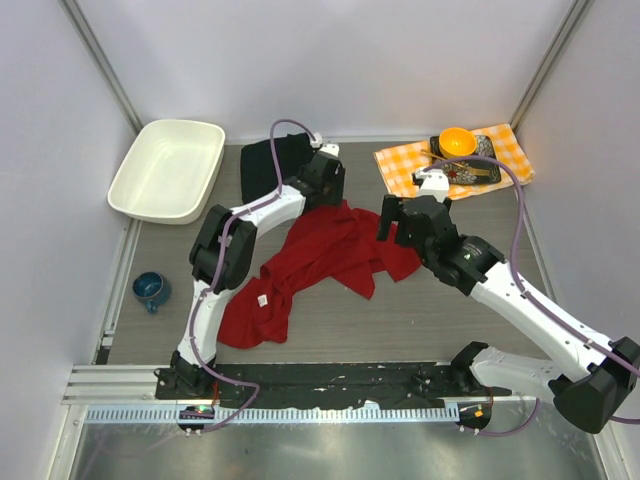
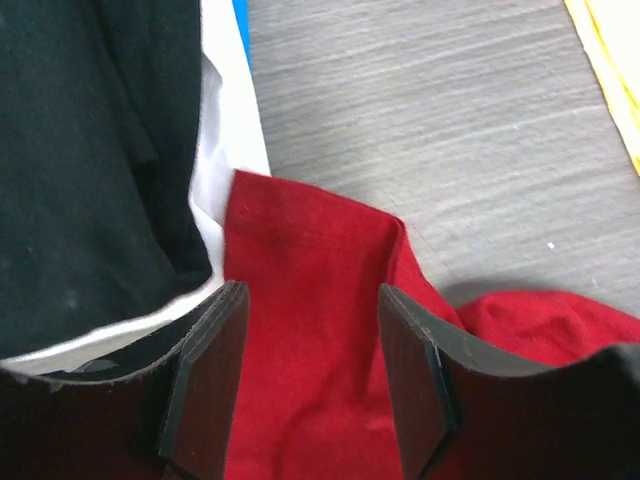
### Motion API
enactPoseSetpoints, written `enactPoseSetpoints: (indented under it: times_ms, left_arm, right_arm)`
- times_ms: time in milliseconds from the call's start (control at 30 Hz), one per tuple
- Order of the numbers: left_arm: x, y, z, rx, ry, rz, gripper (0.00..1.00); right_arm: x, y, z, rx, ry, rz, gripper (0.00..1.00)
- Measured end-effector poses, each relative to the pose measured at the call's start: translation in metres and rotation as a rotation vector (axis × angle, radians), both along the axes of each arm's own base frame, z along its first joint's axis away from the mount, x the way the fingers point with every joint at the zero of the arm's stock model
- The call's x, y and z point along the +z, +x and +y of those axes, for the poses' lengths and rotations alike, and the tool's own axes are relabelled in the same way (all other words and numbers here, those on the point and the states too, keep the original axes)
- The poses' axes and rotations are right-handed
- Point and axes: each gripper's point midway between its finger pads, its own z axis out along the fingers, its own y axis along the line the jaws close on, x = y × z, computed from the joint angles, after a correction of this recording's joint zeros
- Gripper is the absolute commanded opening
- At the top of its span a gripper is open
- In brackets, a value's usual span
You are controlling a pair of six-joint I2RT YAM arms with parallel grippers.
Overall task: Fold and stack the t-shirts
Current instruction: Flatten the tshirt out
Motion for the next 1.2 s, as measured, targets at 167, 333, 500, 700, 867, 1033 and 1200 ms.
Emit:
enactPoseSetpoints:
  times_ms: [167, 333, 500, 700, 867, 1033, 1200]
  left_arm:
    - [-0.009, 0.020, 0.011, 0.026, 0.004, 0.001, 0.56]
    - [-0.003, 0.030, 0.019, 0.045, -0.003, -0.011, 0.56]
    - [-0.001, 0.036, 0.018, 0.051, -0.011, -0.020, 0.54]
    - [-0.014, 0.034, 0.017, 0.046, -0.015, 0.006, 0.49]
    - [-0.026, 0.032, 0.014, 0.044, -0.024, 0.032, 0.39]
    - [-0.030, 0.031, 0.015, 0.046, -0.029, 0.043, 0.19]
    - [-0.036, 0.028, 0.018, 0.046, -0.023, 0.057, 0.00]
  right_arm:
    - [-0.011, -0.003, -0.002, 0.000, -0.018, 0.022, 0.92]
    - [-0.024, -0.006, -0.005, 0.001, -0.039, 0.048, 0.93]
    - [-0.028, -0.006, -0.004, 0.001, -0.044, 0.055, 0.92]
    - [-0.029, -0.005, -0.004, 0.003, -0.047, 0.060, 0.92]
    - [-0.034, -0.006, -0.004, 0.003, -0.053, 0.068, 0.92]
    - [-0.037, -0.007, -0.005, 0.003, -0.057, 0.074, 0.92]
    - [-0.042, -0.007, -0.006, -0.003, -0.065, 0.082, 0.90]
